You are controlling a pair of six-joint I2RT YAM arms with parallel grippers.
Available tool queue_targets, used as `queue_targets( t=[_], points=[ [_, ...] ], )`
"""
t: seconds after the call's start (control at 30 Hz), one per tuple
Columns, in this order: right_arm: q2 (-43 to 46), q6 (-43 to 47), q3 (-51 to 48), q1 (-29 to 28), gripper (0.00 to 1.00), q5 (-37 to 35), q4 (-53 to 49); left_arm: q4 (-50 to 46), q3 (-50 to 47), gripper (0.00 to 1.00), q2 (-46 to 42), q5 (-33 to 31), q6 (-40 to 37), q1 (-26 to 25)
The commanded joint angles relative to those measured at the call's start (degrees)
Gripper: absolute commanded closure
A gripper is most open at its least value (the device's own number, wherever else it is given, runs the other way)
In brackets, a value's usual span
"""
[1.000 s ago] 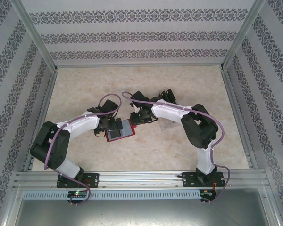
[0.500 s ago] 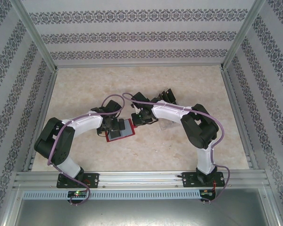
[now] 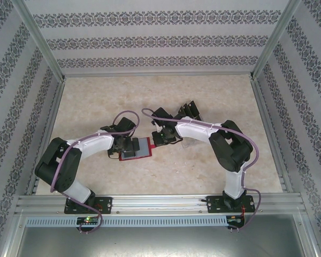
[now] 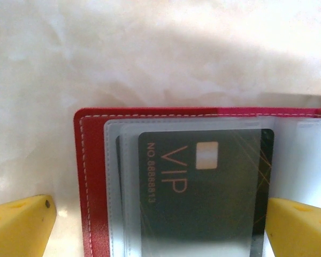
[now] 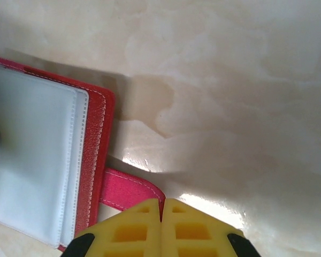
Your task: Put the credit cards into the card holder
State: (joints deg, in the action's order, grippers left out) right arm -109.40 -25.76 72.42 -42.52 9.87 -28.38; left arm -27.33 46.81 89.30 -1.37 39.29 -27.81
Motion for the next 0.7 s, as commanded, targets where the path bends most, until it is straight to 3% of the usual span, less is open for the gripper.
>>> queue_targets(
  t=[0.0,0.67],
  points=[
    [2.33,-1.14,-1.47,0.34,1.0,-1.39,0.12,-1.05,-1.12,0.0,-1.62,-1.74,0.71,-0.6],
    [5.51,-2.78,-4.91,0.34,1.0,-0.94,1.55,-1.67,0.31,0.0,-3.24,-0.6,-1.39,-0.59]
  ],
)
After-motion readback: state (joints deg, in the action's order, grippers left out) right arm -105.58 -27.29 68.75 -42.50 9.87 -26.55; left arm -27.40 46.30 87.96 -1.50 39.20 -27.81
